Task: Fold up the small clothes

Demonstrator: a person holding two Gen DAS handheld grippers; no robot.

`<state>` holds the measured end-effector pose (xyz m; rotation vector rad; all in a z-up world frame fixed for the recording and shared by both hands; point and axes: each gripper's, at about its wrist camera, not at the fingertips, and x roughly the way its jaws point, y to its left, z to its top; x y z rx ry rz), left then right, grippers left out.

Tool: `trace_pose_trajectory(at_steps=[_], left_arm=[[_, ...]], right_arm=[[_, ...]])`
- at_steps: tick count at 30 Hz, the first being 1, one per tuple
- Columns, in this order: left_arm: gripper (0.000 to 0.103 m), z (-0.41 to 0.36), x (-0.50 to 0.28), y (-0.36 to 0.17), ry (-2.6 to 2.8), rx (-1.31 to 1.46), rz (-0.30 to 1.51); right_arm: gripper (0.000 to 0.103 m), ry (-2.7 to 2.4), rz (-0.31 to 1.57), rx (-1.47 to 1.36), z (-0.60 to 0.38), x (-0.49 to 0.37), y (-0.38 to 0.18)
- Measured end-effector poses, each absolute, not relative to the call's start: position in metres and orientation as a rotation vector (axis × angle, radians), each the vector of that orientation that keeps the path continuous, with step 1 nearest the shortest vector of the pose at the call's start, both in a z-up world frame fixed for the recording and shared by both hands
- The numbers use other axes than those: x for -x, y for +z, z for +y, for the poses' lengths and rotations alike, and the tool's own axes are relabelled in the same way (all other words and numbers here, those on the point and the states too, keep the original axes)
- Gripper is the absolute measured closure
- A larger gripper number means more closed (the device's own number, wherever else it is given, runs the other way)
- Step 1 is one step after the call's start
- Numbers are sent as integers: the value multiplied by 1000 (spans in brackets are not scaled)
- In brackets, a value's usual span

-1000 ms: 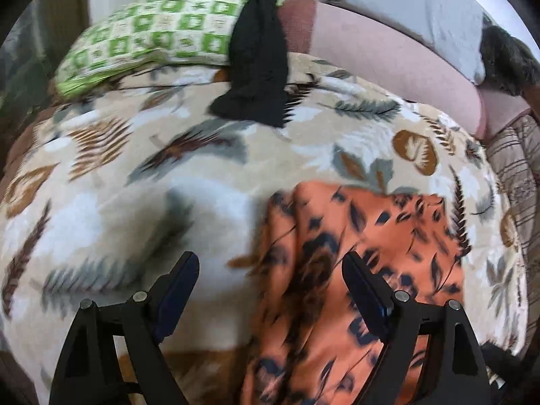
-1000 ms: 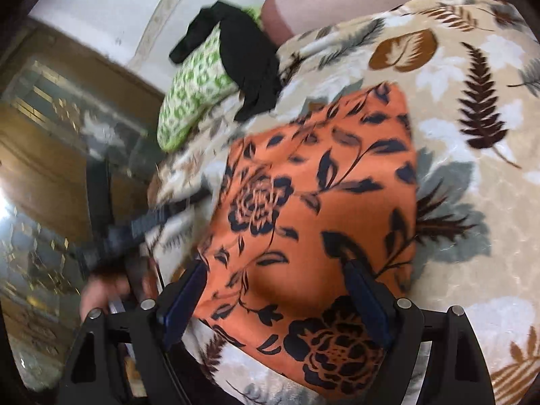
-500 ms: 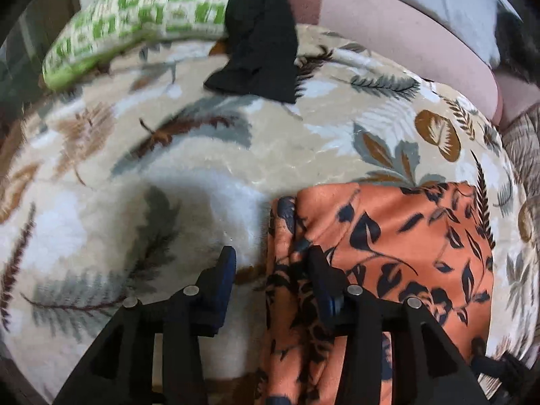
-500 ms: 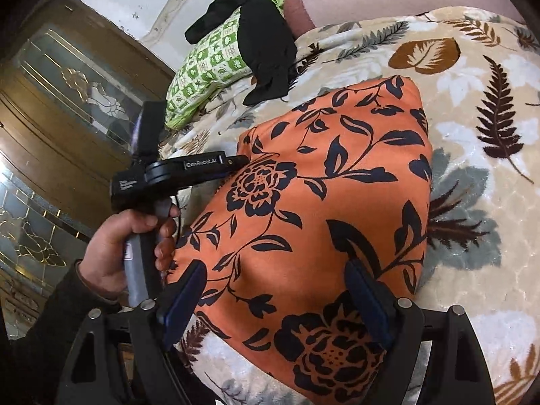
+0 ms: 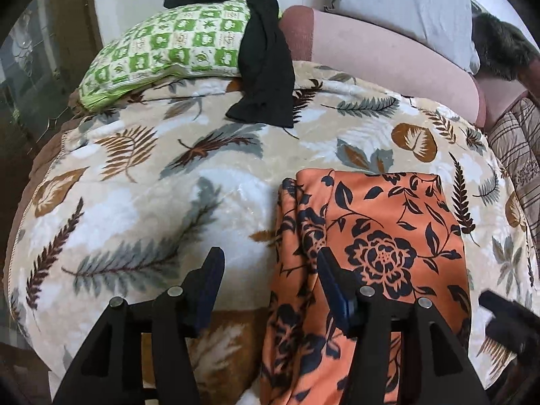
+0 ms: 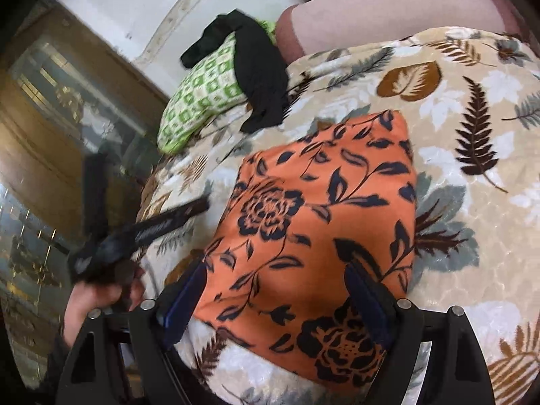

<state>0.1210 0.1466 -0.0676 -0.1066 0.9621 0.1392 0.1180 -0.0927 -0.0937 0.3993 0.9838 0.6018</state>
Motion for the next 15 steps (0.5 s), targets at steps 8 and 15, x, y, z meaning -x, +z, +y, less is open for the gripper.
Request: trace_pose_trajectory(at_steps=[8,15], left_arm=[[41,152,-113,-77,161,129,975],[41,156,-111,-115,183,135,1081]], right_arm=[[17,532,987,-412,-91,-146,-110],[17,556,1009,-483,-107,-141,-108]])
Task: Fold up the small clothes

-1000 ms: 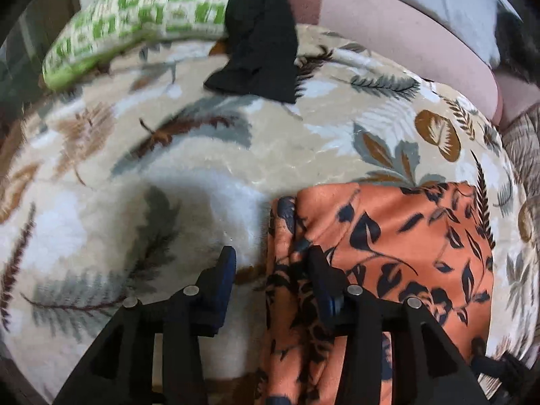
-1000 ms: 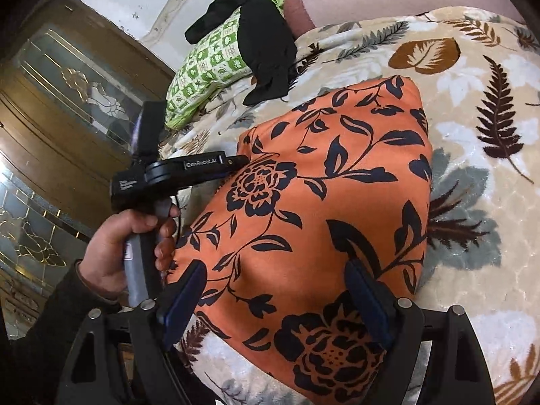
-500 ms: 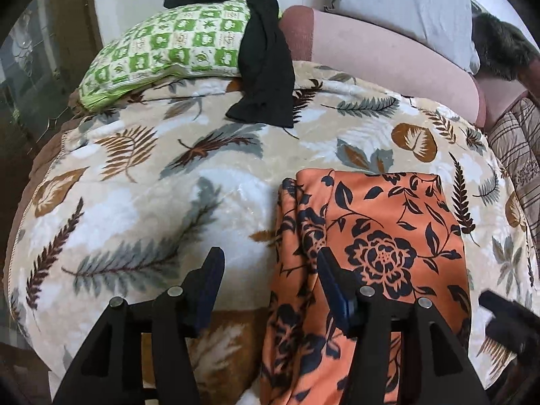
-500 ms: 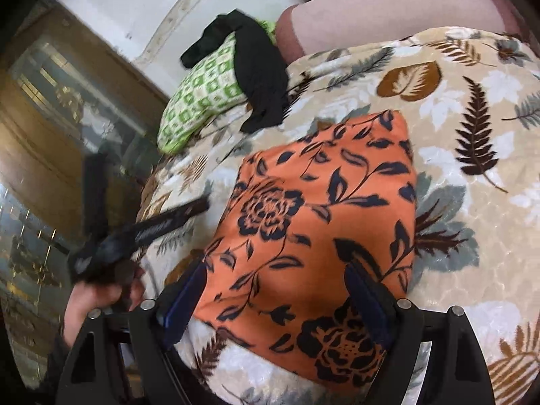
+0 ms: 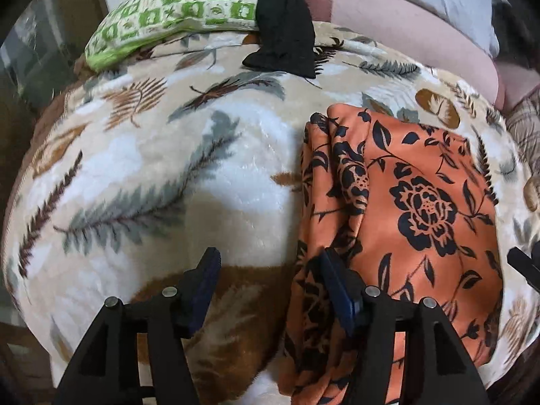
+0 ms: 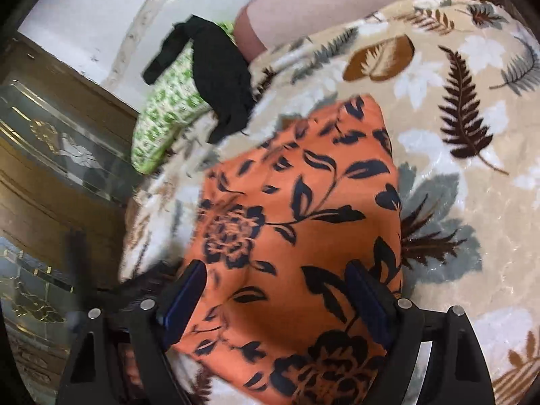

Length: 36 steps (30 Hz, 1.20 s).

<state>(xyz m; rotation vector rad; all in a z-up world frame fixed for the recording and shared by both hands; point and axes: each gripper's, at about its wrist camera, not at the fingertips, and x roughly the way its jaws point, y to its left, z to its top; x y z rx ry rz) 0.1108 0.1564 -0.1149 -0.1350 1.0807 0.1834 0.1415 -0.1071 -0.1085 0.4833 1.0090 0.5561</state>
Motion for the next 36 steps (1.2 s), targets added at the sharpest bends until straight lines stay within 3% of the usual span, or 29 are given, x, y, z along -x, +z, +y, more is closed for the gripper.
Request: trace_pose_trajectory(at_steps=[13,17,25,36], left_arm=[[35,136,-84,-86,173,114,1008],[26,137,-86,-110,172,110,1087],[26,152,-74,-93,118,220,1002],[25,154,-108,-103,51,286,1027]], right_arm=[[17,586,971,-494,-114,-118,-94],[17,589,1106,-529,-101,-132,-131],[16,568,1003,-515,-132,-113,-100],[16,500,1096,-686,-173,-143,-140]])
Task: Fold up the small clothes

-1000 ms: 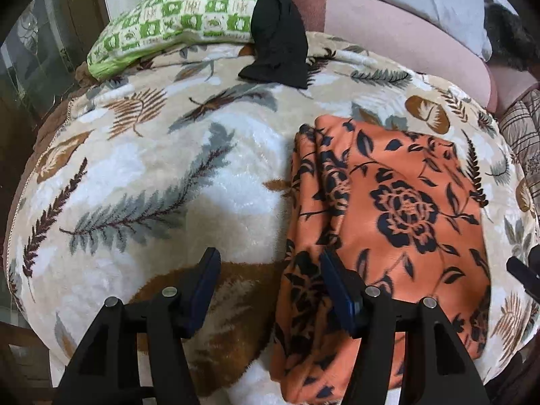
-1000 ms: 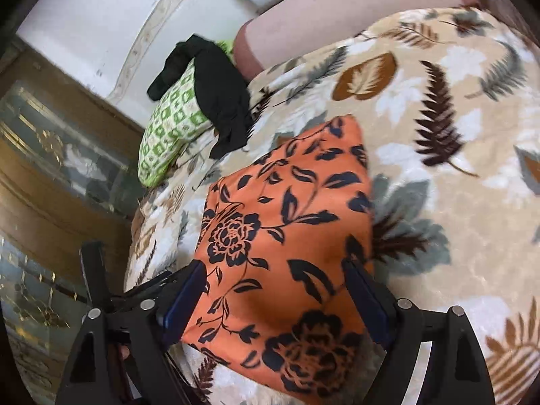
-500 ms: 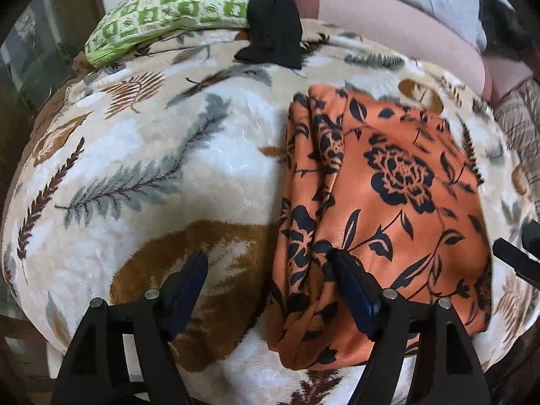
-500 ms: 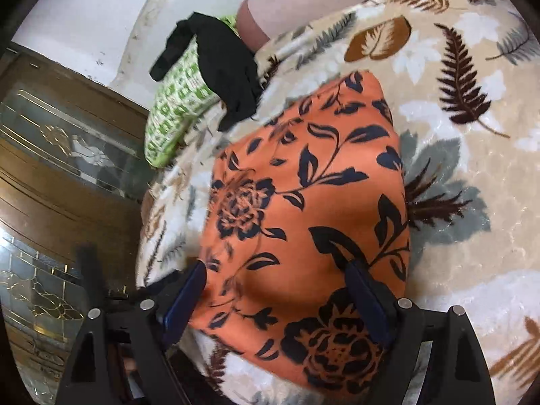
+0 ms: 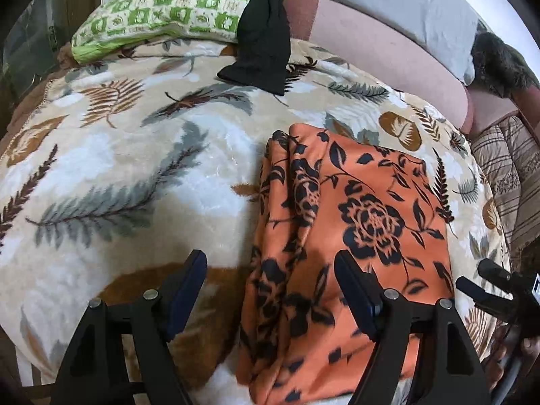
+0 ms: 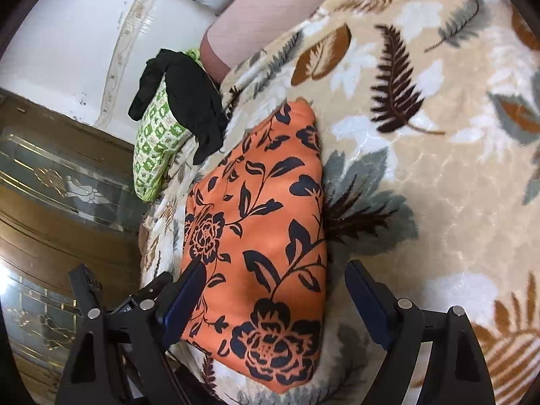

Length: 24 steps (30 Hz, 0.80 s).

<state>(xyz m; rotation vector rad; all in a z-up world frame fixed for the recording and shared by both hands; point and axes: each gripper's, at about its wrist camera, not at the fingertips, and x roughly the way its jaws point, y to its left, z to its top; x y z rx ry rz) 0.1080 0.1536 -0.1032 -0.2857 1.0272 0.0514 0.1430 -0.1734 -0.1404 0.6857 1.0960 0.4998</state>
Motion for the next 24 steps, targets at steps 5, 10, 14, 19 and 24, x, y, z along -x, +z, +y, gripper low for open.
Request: trace_pose_trajectory(at_steps=[5,10,14,19,24], left_arm=[[25,158,-124,-112,67,307,1047],[25,159,-128,-117,58,313,1052],[25,160,-129,-117,50,320,1049],[25,161,-132,-119,27,326,1054],[25,162,-135,-124,-7,340,1066]], right_arm=[[16,514,1114,-673,-161,-158,-147],[16,512,1127,-650,-152,-161,-151],[17,508,1130,-645,-152,-162,-152],[16,512,1129,-635,-148,-166,-151],[16,514,1135,-628,-144,-170,-154]])
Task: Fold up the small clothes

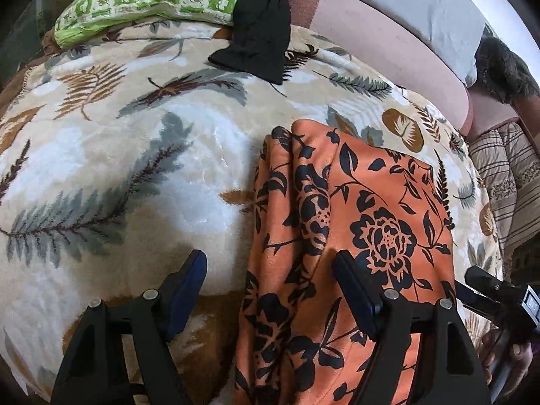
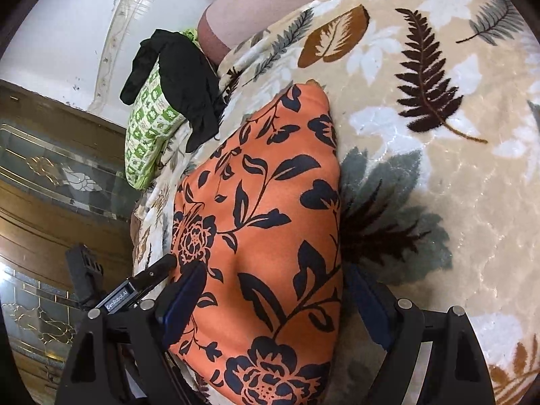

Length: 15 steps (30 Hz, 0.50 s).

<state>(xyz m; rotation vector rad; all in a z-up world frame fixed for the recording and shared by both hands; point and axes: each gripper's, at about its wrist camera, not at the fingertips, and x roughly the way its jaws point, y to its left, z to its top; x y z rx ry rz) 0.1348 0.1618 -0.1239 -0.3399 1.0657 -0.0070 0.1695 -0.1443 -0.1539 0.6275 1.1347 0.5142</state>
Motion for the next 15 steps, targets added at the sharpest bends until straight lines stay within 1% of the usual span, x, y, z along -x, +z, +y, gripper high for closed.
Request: trace_pose_trajectory(at_steps=[8,10,13,15], left_arm=[[24,165,-132,-116,-112,395,1033],[21,166,-135,-123,-121,398,1047],[21,165,-142,-146,-128,417,1122],[21,169,-141,-149,-129,452,1110]], right_arm=[[16,523,1124,-623,-146,-172,-151],[16,518,1124,-637,-148,-174,-153],[16,534,1163,-653,-140,-180,-163],[16,554,1199,-648,-133,-185,-171]])
